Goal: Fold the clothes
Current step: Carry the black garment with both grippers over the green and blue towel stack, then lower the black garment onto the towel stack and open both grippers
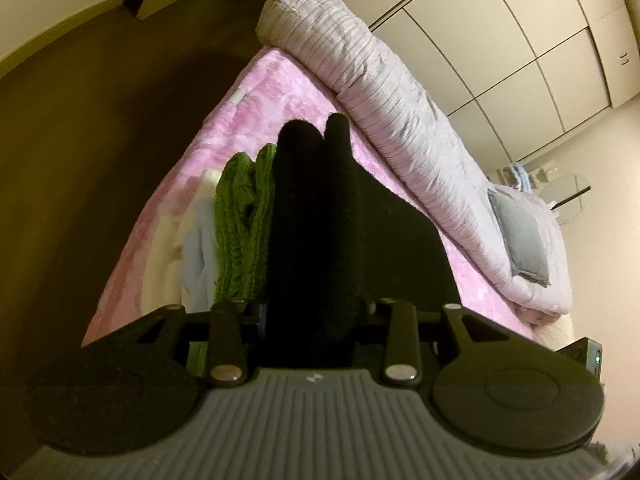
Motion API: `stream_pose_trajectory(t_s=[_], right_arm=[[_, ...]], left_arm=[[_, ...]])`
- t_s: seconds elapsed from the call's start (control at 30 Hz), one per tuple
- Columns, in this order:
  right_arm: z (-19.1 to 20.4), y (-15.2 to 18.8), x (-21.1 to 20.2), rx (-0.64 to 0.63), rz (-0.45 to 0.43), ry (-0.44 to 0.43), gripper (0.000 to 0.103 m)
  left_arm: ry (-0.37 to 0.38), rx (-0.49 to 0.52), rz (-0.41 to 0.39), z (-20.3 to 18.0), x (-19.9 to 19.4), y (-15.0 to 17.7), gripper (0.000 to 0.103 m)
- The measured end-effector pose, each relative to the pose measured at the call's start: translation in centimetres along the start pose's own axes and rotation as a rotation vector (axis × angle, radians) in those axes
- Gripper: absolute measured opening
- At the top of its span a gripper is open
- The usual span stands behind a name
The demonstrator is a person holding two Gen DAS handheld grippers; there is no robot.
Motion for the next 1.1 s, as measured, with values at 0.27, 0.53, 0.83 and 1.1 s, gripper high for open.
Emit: stream_pose_trajectory(t_s=[0.27, 0.53, 0.83, 1.1], right_arm=[[3.1, 0.0, -4.9, -0.261, 0.055, 0.319, 0.052], [7.4, 5.6, -4.3, -0.545, 0.127, 0.438, 0.024], [5.8, 9.1, 0.8, -0.698, 0.191, 0.564, 0.021], [5.1, 8.5, 0.4, -0.646, 0.203, 0.575, 0.022]], left_arm=[[-0.264, -0.067, -0.110, -2.1, -7.8, 2.0, 0.025], [-0.339, 0.143, -0.035, -5.2, -6.6, 5.7, 0.007], [-0.344, 0.135, -0.008, -1.1, -3.2, 6.8, 0.001], [-0.374, 0.156, 0.006, -1.8, -3.5, 6.4, 0.001]])
Point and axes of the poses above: each gripper's, at about its wrist camera, not at the fingertips, and x roughly the way its jaws point, z to its left, y to its underside, the point moved 9 cm from there along x, roughly the way its jaws point, and after that the axes turned 11 degrees about z, right-handed, at the moved point
